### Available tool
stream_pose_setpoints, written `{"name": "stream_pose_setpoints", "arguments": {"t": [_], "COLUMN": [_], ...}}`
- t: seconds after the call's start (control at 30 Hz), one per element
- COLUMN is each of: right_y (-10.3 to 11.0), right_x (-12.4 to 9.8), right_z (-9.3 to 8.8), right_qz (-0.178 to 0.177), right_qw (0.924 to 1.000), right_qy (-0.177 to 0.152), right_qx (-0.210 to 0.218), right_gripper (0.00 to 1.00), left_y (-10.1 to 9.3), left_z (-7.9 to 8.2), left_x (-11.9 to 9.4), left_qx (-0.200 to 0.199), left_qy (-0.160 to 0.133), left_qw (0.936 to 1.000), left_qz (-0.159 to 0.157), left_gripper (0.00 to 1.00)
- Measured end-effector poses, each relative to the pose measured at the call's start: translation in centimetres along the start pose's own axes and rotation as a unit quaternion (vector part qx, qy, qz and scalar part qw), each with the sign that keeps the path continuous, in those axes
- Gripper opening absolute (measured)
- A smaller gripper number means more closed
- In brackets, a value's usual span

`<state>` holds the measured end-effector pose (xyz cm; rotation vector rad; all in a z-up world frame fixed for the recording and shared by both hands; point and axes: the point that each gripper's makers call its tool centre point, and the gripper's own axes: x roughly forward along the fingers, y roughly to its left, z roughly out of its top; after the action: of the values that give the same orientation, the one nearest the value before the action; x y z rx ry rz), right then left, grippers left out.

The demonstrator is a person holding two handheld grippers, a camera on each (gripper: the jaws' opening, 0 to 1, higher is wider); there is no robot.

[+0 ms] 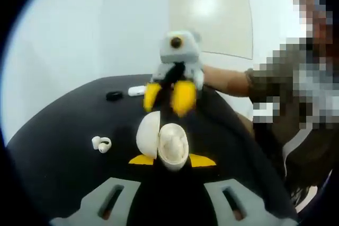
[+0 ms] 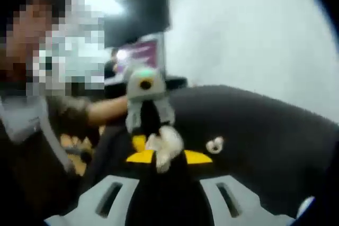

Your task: Pick up three earphones and place each one into its charging case using tactile feedback, ensure that each earphone is properly inserted and securely positioned inside the case.

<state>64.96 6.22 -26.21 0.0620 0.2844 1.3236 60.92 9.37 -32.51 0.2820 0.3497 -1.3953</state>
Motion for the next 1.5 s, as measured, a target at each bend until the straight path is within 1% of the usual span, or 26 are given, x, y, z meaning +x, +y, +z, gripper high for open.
{"name": "stream_pose_setpoints", "arguments": {"t": [0.03,0.07,0.1,0.17,0.2,0.27,0.3,0.37,0.4,0.47,0.57,0.67,0.73,0.77,0.83,0.93,0.97,1.07,1.13,1.2,1.23,1.3,1.33,1.37,1.4,1.5], "right_y": [-2.5,-4.3,-5.3,-6.5,-6.6,-6.0,-6.1,-6.0,-6.2,-6.5,-6.9,-7.6,-7.5,-7.4,-7.4,-6.9,-6.7,-6.3,-6.0,-5.1,-4.4,-2.5,-1.6,-0.8,-0.2,2.6], "right_x": [0.2,0.3,0.6,1.5,2.2,3.5,4.2,4.7,4.9,5.3,5.7,6.1,6.1,6.0,6.0,5.9,5.9,5.4,4.5,3.1,2.4,1.1,0.6,0.2,0.0,-0.3], "right_z": [0.0,-1.1,-2.3,-3.0,-3.1,-3.6,-3.6,-4.4,-4.5,-4.6,-3.9,-3.9,-4.2,-4.3,-4.3,-4.0,-3.7,-2.0,-0.5,1.6,2.5,3.7,4.1,4.3,4.3,2.6], "right_qz": [-0.06,-0.104,-0.133,-0.159,-0.163,-0.15,-0.154,-0.164,-0.168,-0.174,-0.171,-0.183,-0.187,-0.193,-0.199,-0.201,-0.202,-0.207,-0.216,-0.232,-0.236,-0.245,-0.248,-0.253,-0.255,-0.241], "right_qw": [0.9957,0.9889,0.9833,0.9795,0.9784,0.9758,0.9742,0.9679,0.967,0.964,0.9616,0.9586,0.9574,0.958,0.9574,0.9518,0.9522,0.9556,0.9517,0.9335,0.9211,0.8938,0.8779,0.8611,0.8489,0.7867], "right_qy": [0.009,0.045,0.083,0.107,0.106,0.128,0.132,0.164,0.17,0.174,0.153,0.16,0.173,0.181,0.202,0.226,0.218,0.186,0.17,0.155,0.15,0.134,0.133,0.134,0.137,0.175], "right_qx": [0.07,0.096,0.092,0.063,0.07,0.094,0.1,0.097,0.089,0.1,0.15,0.148,0.136,0.111,0.051,-0.053,-0.073,-0.097,-0.136,-0.226,-0.271,-0.351,-0.388,-0.42,-0.442,-0.541], "right_gripper": [0.12,0.12,0.12,0.12,0.12,0.12,0.12,0.12,0.12,0.12,0.12,0.11,0.11,0.09,0.08,0.06,0.06,0.06,0.06,0.06,0.06,0.06,0.06,0.06,0.06,0.06], "left_y": [0.0,0.0,0.0,-0.1,-0.1,-0.1,-0.1,-0.1,-0.1,-0.1,-0.2,-0.2,-0.2,-0.2,-0.1,0.0,0.0,0.2,0.2,0.2,0.3,0.3,0.3,0.3,0.4,0.3], "left_z": [0.0,0.0,0.0,0.0,0.0,0.0,0.0,0.0,0.0,0.0,0.0,0.0,0.0,0.1,0.1,0.1,0.1,0.1,0.1,0.1,0.1,0.1,0.1,0.1,0.1,0.1], "left_x": [0.0,0.1,0.1,0.1,0.1,0.1,0.1,0.2,0.2,0.2,0.2,0.3,0.3,0.4,0.4,0.5,0.5,0.5,0.5,0.5,0.5,0.5,0.5,0.5,0.5,0.6], "left_qx": [0.001,0.003,0.005,0.007,0.008,0.009,0.009,0.009,0.009,0.012,0.017,0.022,0.023,0.024,0.021,0.014,0.01,-0.009,-0.013,-0.017,-0.019,-0.022,-0.023,-0.025,-0.027,-0.026], "left_qy": [0.0,0.0,0.0,0.001,0.001,0.001,0.002,0.002,0.002,0.003,0.005,0.007,0.007,0.007,0.007,0.006,0.005,0.003,0.002,0.002,0.002,0.002,0.002,0.002,0.001,0.001], "left_qw": [1.0,1.0,1.0,1.0,1.0,1.0,1.0,0.9999,0.9999,0.9999,0.9998,0.9997,0.9997,0.9996,0.9997,0.9999,0.9999,0.9999,0.9999,0.9998,0.9998,0.9998,0.9997,0.9997,0.9996,0.9997], "left_qz": [0.0,0.001,0.002,0.003,0.004,0.004,0.004,0.004,0.005,0.005,0.007,0.009,0.01,0.01,0.01,0.008,0.007,0.005,0.004,0.003,0.003,0.003,0.003,0.003,0.003,0.005], "left_gripper": [0.18,0.18,0.18,0.18,0.18,0.18,0.18,0.18,0.18,0.18,0.18,0.18,0.18,0.18,0.18,0.18,0.18,0.18,0.18,0.18,0.18,0.18,0.18,0.18,0.18,0.18]}}
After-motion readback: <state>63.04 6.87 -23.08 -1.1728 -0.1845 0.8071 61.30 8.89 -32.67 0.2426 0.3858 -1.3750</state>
